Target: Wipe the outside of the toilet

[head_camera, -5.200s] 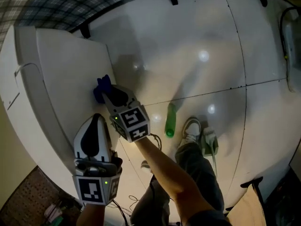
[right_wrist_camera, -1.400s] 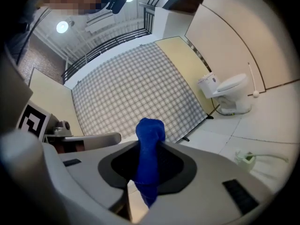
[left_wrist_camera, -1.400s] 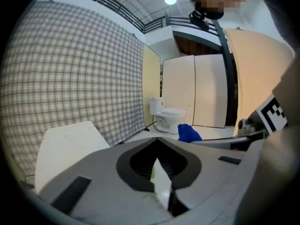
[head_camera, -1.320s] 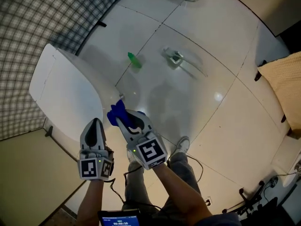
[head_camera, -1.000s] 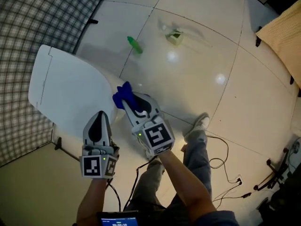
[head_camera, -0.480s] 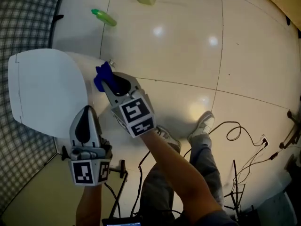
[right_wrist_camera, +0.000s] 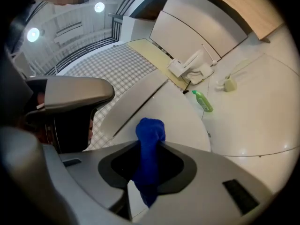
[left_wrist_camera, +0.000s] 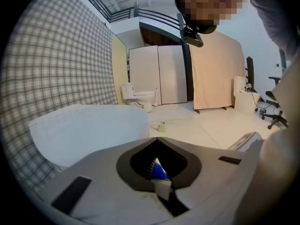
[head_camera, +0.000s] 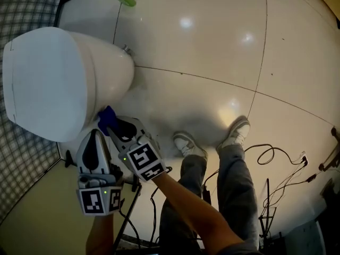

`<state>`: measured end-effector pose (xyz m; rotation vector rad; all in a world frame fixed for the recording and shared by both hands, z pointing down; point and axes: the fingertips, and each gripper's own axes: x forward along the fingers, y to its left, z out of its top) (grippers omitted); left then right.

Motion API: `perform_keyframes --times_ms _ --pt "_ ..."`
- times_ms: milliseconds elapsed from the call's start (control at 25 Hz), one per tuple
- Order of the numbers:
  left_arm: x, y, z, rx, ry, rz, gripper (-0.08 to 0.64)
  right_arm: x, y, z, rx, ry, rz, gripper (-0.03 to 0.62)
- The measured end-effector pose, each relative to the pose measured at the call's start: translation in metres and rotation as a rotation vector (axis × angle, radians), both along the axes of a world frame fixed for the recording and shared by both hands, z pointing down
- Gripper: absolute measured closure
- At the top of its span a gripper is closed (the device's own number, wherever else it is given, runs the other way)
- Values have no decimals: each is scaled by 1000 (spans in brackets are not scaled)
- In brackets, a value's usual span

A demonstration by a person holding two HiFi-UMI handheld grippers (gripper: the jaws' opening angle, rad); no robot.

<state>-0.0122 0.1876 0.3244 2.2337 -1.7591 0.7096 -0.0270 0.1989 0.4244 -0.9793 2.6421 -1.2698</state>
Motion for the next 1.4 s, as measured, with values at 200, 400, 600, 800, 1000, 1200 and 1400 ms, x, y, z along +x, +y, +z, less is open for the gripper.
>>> perform_keyframes --times_ms 200,400,600,800,1000,1200,1400 --pt "10 -4 10 -15 2 -14 549 48 -41 13 0 44 71 494" --pt "44 -31 46 -33 30 -7 549 116 -128 46 10 104 155 494" --pt "57 -44 111 -81 43 -21 549 112 -173 102 11 103 138 494" --pt "52 -44 169 -98 15 18 549 68 -170 156 40 108 66 494" --pt "18 -18 197 -124 11 -46 549 31 -98 175 -14 34 32 494" --pt "-16 5 207 -144 4 -146 549 -10 -27 179 -63 -23 -57 494" --pt "-23 6 208 -144 -5 -150 549 -9 -31 183 -63 -16 -41 494"
